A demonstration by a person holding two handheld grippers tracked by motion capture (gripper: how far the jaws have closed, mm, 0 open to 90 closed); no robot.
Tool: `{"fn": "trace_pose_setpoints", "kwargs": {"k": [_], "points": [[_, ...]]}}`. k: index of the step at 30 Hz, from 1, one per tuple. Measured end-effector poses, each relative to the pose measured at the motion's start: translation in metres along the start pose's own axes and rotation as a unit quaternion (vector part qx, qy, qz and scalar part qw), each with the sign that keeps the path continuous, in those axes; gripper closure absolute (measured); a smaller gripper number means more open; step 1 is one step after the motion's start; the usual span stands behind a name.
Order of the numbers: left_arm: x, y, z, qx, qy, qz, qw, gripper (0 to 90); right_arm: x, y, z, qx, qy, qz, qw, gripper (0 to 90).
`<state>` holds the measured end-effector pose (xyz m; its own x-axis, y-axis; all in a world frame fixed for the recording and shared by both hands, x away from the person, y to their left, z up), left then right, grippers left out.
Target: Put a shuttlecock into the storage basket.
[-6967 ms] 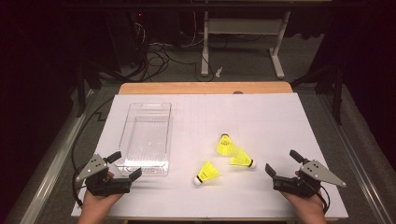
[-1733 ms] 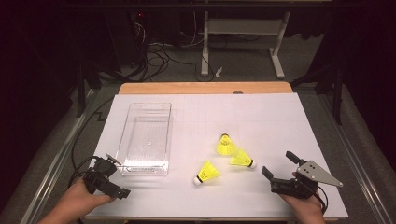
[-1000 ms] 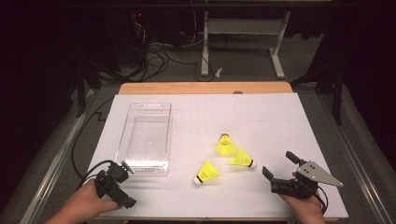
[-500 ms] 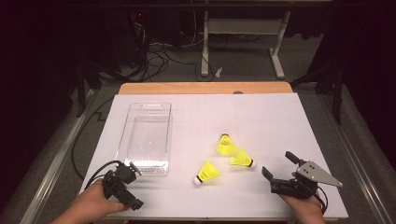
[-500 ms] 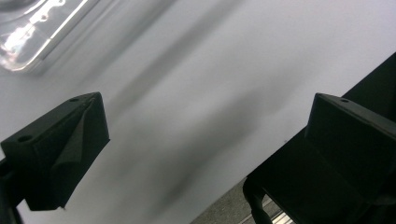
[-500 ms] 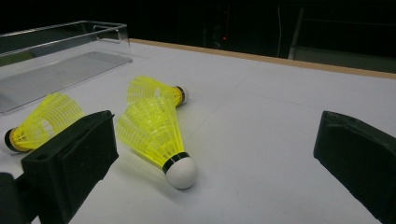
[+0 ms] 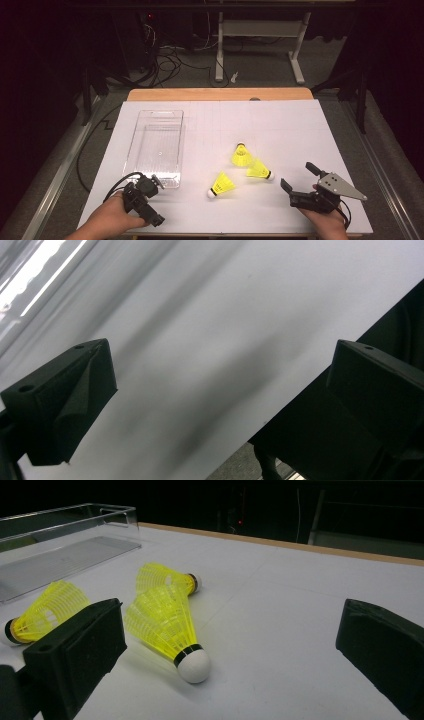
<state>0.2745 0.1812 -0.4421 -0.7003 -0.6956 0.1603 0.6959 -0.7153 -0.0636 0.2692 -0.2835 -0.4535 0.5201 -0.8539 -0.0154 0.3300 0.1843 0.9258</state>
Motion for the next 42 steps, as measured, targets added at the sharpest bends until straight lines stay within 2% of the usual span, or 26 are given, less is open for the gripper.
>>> {"fn": "trace_pose_setpoints", "kwargs": {"k": [21, 31, 38, 42], "points": [[0.028, 0.035, 0.003, 0.01, -0.028, -0.041, 0.9987, 0.6, 0.0, 0.0, 0.0, 0.002, 0.001, 0.001, 1.0, 0.2], [0.044, 0.051, 0.004, 0.03, -0.049, -0.074, 0.9957, 0.6, 0.0, 0.0, 0.001, 0.002, 0.001, 0.0, 1.0, 0.2], [0.054, 0.062, 0.004, 0.034, -0.05, -0.091, 0.994, 0.6, 0.0, 0.0, 0.001, 0.004, 0.002, 0.0, 1.0, 0.2], [0.058, 0.068, 0.005, 0.037, -0.052, -0.095, 0.9934, 0.6, 0.0, 0.0, 0.001, 0.004, 0.002, 0.001, 1.0, 0.1]]}}
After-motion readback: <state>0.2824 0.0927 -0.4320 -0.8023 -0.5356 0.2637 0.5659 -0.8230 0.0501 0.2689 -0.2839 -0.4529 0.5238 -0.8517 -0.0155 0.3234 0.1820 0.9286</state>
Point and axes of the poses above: each handheld gripper's, and its own axes: z roughly backward along the jaws, y roughly out of its top, x roughly to its right, the point moved 1 cm from there along -z, roughly forward along the jaws, and after that the axes turned 7 degrees about -x, right-handed, at the moved point
